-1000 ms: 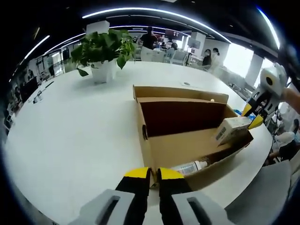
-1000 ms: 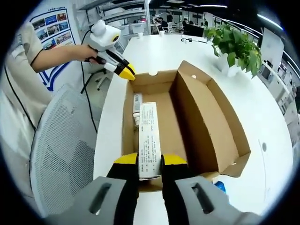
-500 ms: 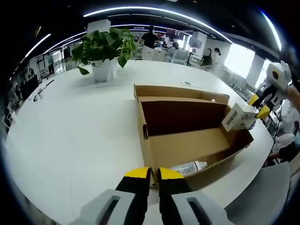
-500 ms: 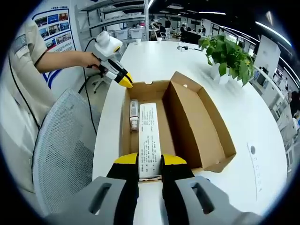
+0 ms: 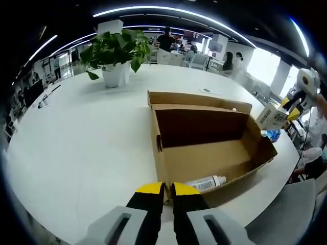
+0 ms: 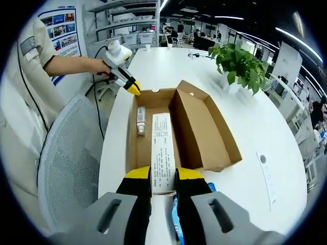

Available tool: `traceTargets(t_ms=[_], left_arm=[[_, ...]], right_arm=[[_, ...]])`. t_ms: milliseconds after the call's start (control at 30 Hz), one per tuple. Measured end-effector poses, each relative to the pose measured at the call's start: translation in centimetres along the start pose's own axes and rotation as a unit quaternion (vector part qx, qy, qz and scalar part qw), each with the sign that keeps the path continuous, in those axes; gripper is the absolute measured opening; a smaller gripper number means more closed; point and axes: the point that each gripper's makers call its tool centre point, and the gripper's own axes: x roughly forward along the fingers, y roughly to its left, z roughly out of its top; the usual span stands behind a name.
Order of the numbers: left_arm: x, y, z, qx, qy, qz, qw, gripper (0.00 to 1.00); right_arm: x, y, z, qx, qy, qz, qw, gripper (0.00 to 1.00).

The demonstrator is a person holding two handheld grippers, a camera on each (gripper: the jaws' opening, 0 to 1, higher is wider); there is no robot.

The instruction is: Operate the shoe box by opening the lid, removing the specified soft item, and placing it in the target area until the item is outside and the box remains undamaged.

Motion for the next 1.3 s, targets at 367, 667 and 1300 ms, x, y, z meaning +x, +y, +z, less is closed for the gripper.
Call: traceTargets(t_ms=[367, 667, 1300], left_arm=[[0.0, -0.1, 0.0, 0.001, 0.005, 0.002, 1.0, 0.05], [0.0, 0.0, 0.0, 0.003, 0.009, -0.001, 1.0, 0.05], [0.1, 0.1, 0.0, 0.005, 0.017, -0.004, 0.9998, 0.06]], right_arm=[[-3.1, -1.9, -1.9, -0.001, 0.006, -0.017, 0.9998, 0.15], [-5.0, -3.8, -3.9, 0.0, 0.015, -0.027, 0.9995, 0.15], [-6.7, -8.3, -8.9, 0.009, 0.05, -0.046, 0.9977, 0.15]])
